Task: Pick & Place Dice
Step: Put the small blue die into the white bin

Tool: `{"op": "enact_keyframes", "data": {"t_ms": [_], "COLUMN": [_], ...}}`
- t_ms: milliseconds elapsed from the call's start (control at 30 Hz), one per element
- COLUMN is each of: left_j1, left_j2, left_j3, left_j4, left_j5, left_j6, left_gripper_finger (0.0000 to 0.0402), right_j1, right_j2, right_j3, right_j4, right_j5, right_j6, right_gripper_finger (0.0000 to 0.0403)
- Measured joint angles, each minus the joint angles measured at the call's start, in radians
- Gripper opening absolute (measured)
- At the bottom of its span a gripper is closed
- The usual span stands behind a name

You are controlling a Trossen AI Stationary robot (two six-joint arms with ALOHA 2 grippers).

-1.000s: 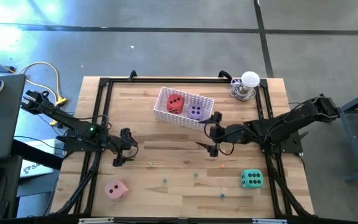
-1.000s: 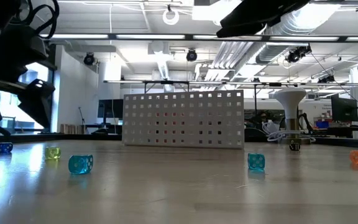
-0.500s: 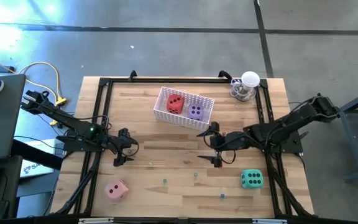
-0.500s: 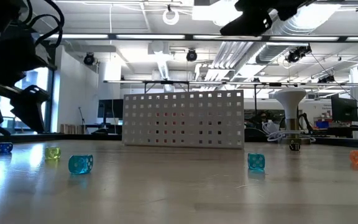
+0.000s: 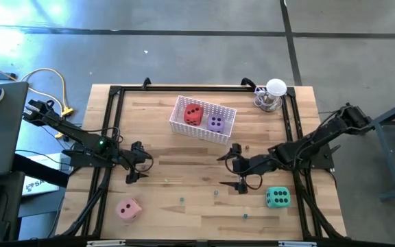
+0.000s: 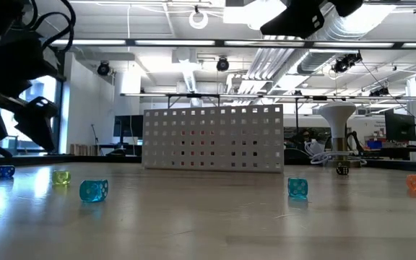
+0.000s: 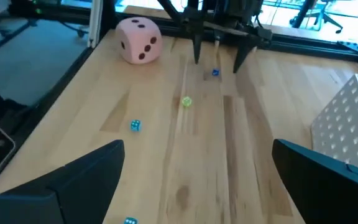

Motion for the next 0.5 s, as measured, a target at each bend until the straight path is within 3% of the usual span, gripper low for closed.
{"op": "enact_keyframes", "data": {"t_ms": [233,500], "left_j1": [0.0,-0.004], "left_j2": [0.0,0.013], "left_j3": [0.0,0.0], "left_j4": [0.163,0.202], "left_j5": [-0.001,-0.029], "left_j6": [0.005,0.174], "left_gripper_finger": [0.04,0.04], "right_j1": [-0.007,-0.045], "right_j2": [0.001,0.001], "right_j3": [0.0,0.0], "right_j4": [0.007,0.016], "right_j5": [0.001,0.001], "right_j6": [-0.047,-0.047], "right_gripper_finger": [0.04,0.04]}}
